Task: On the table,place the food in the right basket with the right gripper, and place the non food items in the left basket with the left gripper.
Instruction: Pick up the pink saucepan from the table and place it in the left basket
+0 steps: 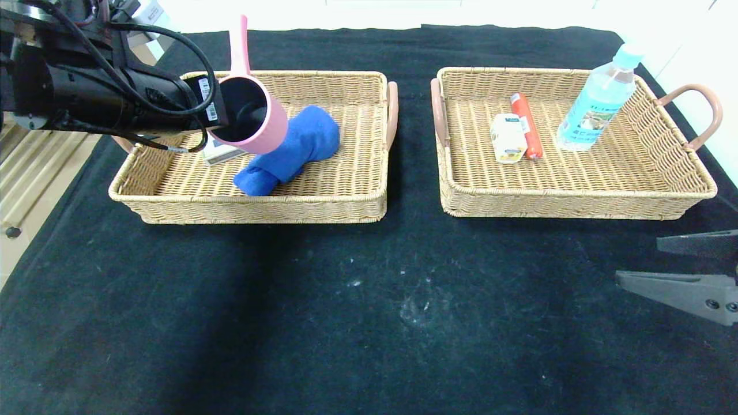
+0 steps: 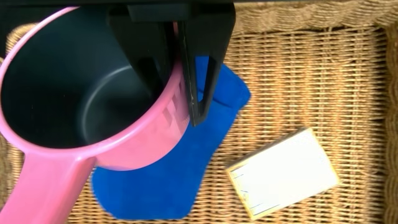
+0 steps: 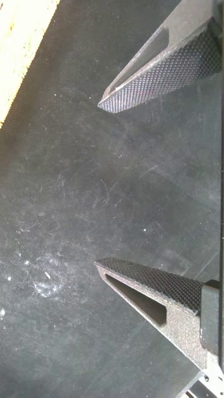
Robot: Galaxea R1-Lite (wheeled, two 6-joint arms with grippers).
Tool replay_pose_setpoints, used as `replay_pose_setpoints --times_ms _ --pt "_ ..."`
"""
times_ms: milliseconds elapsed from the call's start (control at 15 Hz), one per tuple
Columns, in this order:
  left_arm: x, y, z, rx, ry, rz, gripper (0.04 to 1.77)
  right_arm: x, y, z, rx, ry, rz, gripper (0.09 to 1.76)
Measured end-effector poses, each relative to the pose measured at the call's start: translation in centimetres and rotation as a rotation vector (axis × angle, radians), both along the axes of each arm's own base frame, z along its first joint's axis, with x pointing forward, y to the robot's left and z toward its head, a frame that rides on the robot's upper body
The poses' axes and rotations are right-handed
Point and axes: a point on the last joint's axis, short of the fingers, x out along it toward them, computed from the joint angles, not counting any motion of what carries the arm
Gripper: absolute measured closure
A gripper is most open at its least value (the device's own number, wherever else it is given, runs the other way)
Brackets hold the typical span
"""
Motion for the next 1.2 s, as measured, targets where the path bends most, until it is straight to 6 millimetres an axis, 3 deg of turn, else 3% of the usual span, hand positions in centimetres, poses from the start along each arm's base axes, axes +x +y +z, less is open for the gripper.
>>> replay_pose_setpoints --times_ms 333,467,733,1200 --pt "1.5 0.9 -0.2 -0.009 -0.037 0.035 1.64 0.1 0.0 0.0 -0.001 0.002 0.000 0.14" --pt "1.7 1.0 -0.5 -0.004 -0.030 0.037 1.30 0.1 0.0 0.0 0.000 0.002 0.000 0.14" --pt "1.8 0.9 -0.7 -0.005 -0.023 0.026 0.82 0.0 0.0 0.0 0.000 0.001 0.000 0.14" --pt "1.5 0.9 -0.6 -0.001 -0.019 0.024 0.39 0.0 0.0 0.0 0.001 0.001 -0.005 0.14"
